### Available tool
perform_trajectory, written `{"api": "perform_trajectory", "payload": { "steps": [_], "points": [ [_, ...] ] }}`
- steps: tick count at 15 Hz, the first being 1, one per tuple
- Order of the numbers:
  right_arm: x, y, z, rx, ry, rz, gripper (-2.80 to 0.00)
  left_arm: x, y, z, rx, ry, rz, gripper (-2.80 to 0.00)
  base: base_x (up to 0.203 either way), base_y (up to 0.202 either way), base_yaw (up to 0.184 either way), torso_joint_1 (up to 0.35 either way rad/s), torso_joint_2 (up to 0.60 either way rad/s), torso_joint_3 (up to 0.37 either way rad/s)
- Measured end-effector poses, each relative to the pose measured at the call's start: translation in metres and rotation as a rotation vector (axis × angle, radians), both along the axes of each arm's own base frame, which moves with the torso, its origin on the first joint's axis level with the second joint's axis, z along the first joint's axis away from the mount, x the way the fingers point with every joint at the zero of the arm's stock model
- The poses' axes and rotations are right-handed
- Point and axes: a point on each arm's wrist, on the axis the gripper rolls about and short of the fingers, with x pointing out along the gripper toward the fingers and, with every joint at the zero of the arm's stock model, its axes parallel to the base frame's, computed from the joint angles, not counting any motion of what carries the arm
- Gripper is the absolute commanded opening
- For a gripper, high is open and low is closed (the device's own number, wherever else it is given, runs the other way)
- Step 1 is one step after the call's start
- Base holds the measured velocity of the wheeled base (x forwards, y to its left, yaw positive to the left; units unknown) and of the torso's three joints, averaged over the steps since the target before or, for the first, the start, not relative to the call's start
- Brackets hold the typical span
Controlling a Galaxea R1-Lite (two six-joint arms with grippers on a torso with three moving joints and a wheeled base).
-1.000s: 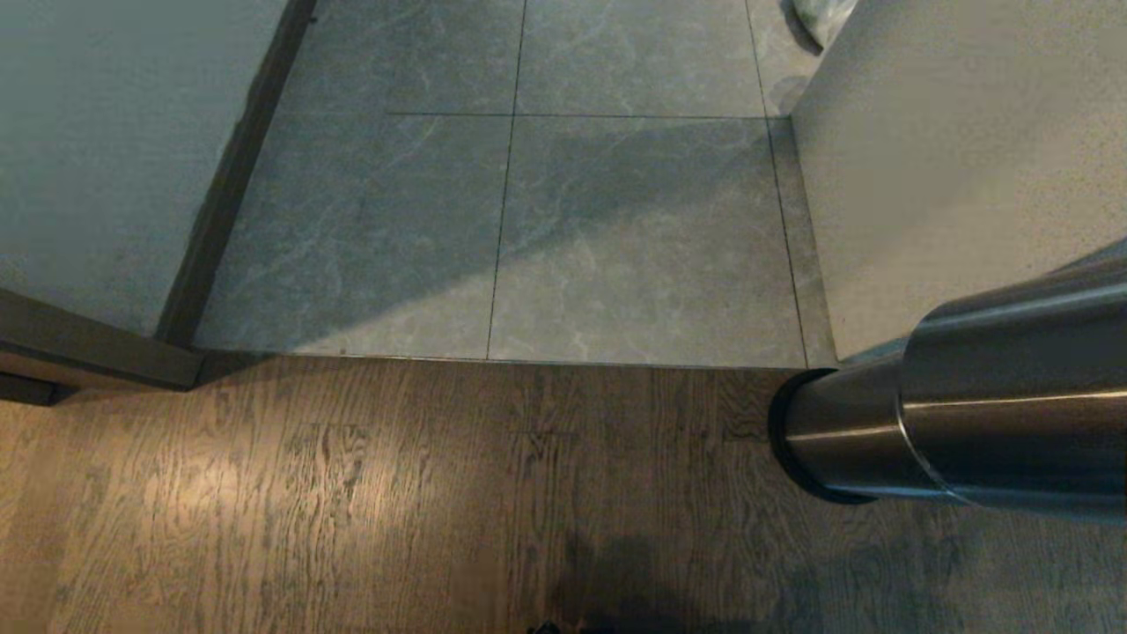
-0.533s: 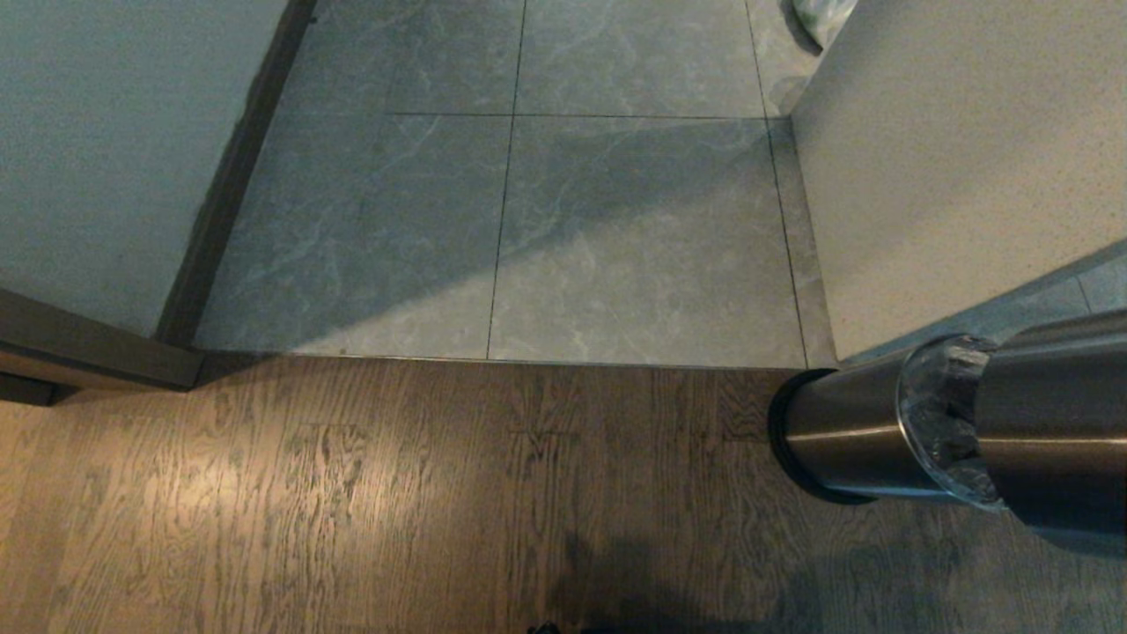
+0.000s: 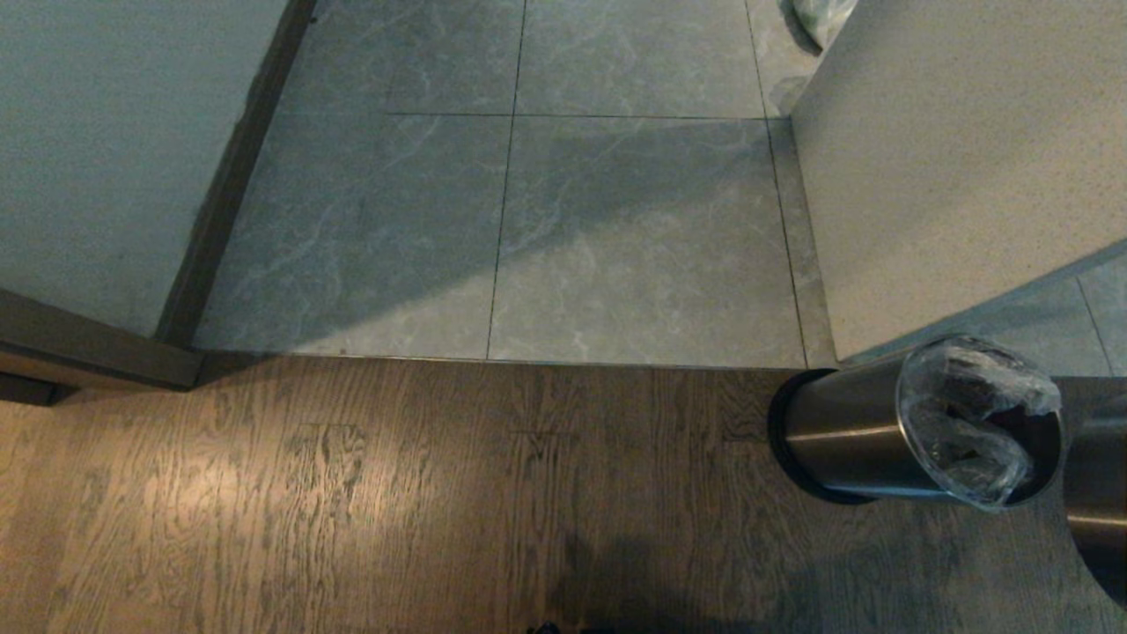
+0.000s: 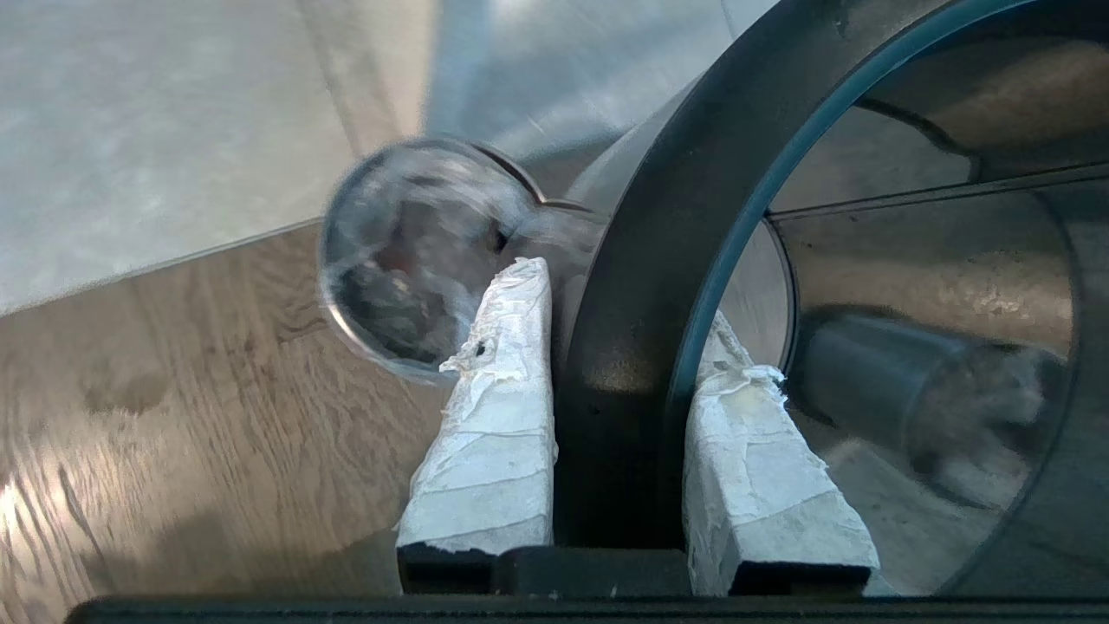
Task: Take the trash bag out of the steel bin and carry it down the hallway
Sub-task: Place the outer trash can on the ground
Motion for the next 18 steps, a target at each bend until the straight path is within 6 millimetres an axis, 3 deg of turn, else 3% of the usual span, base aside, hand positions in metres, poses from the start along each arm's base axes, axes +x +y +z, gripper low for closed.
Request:
{"api": "perform_trajectory", "payload": {
  "steps": [4, 10, 18],
  "points": [
    [0.017, -0.006, 0.000, 0.053, 0.035, -0.169, -2.80, 0.000, 0.000, 0.000, 0.000, -0.001, 0.000, -2.80, 0.000, 0.000, 0.000, 0.000, 0.00, 0.000],
    [0.059, -0.022, -0.004, 0.152, 0.125, -0.272, -2.80, 0.000, 0.000, 0.000, 0.000, 0.000, 0.000, -2.80, 0.000, 0.000, 0.000, 0.000, 0.00, 0.000],
    [0.125, -0.067, -0.013, 0.248, 0.213, -0.448, -2.80, 0.000, 0.000, 0.000, 0.000, -0.001, 0.000, -2.80, 0.000, 0.000, 0.000, 0.000, 0.00, 0.000]
  ]
}}
